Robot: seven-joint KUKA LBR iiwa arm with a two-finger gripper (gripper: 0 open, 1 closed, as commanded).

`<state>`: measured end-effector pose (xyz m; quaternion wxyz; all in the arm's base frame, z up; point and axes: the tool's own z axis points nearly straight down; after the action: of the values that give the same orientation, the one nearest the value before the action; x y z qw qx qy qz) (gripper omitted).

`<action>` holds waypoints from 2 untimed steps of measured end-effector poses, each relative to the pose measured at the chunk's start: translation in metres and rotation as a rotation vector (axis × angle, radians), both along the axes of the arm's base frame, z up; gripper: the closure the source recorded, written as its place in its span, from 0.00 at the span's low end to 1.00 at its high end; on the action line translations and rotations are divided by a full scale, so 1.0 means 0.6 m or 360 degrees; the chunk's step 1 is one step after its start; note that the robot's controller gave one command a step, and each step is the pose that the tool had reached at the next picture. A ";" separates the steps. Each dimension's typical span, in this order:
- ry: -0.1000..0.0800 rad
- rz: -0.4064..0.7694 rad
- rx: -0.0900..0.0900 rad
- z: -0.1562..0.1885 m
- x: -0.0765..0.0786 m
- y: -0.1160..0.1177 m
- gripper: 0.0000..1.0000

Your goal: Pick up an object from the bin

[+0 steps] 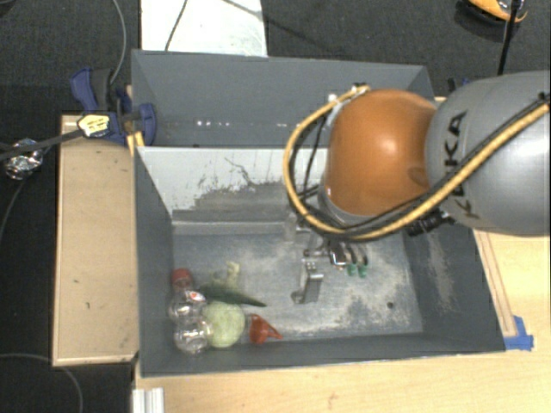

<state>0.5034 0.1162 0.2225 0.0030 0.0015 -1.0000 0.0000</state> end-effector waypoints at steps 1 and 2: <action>-0.0013 -0.0005 0.0002 0.007 0.003 -0.001 0.00; -0.0021 0.0041 0.0001 -0.011 0.007 0.011 0.00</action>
Offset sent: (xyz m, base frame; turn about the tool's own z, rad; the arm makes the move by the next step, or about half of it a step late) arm 0.0089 0.0495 -0.0760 -0.1818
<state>0.5079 0.1229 0.2158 -0.0035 0.0144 -0.9999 -0.0004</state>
